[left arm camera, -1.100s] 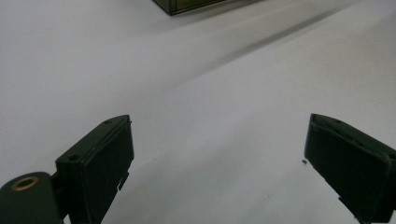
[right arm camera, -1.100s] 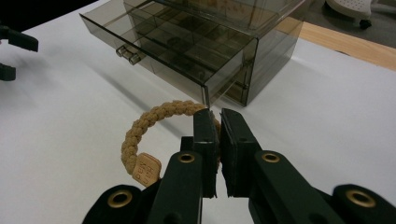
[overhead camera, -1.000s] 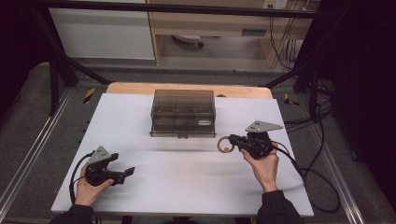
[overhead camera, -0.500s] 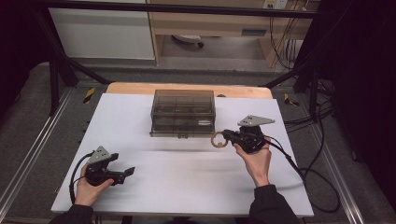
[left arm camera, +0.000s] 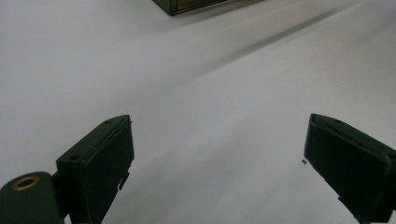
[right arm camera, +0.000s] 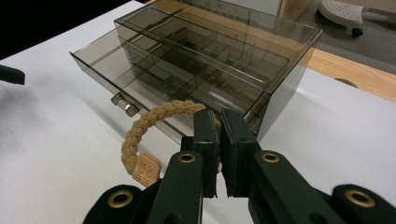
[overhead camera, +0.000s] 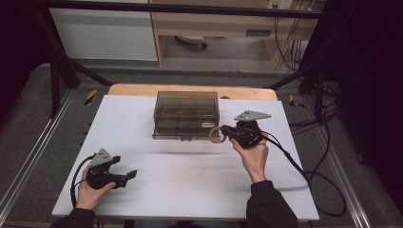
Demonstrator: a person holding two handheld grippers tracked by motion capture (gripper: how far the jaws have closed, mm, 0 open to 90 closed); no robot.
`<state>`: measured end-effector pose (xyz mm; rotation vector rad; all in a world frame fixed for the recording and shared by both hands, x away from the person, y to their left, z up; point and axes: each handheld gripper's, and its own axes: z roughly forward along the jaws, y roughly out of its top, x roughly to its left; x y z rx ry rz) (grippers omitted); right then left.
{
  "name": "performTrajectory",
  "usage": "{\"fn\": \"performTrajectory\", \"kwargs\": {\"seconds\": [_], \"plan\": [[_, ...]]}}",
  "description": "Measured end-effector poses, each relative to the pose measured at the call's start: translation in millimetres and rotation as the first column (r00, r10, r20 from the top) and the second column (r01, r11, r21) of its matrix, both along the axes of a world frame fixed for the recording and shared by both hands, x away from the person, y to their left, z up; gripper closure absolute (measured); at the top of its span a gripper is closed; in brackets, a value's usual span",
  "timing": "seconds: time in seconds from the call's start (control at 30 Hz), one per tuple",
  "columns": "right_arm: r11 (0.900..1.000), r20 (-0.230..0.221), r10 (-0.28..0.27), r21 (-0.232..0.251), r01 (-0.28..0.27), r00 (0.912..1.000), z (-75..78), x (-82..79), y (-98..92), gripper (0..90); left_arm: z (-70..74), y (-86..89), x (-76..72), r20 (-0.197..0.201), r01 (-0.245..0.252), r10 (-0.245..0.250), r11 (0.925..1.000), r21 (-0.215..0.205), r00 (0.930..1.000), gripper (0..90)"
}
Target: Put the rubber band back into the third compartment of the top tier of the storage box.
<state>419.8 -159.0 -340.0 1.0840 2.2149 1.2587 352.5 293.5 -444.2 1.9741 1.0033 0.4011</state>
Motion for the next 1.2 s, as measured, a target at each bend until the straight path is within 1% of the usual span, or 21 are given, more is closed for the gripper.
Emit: {"fn": "performTrajectory", "kwargs": {"seconds": [0.33,0.4,0.83,1.2], "plan": [[1.0,0.008,-0.006,-0.011,0.006,0.9999,-1.0,9.6,10.9,85.6,0.0,0.2,0.0,-0.001,-0.001,0.001,1.0,-0.001,1.0,7.8],[1.0,0.001,-0.015,-0.007,0.015,0.9999,-1.8,12.8,13.9,85.6,0.1,0.1,-0.1,0.0,0.0,0.0,1.0,-0.001,1.0,7.8],[0.999,-0.005,-0.041,-0.007,0.041,0.9992,-4.2,26.5,17.7,85.6,0.0,0.4,0.1,-0.001,-0.001,0.001,1.0,-0.002,1.0,7.8],[0.999,-0.007,-0.04,-0.016,0.04,0.9992,-7.1,39.1,30.1,85.6,0.0,0.7,0.1,-0.001,-0.001,0.001,1.0,-0.005,1.0,7.7]]}}
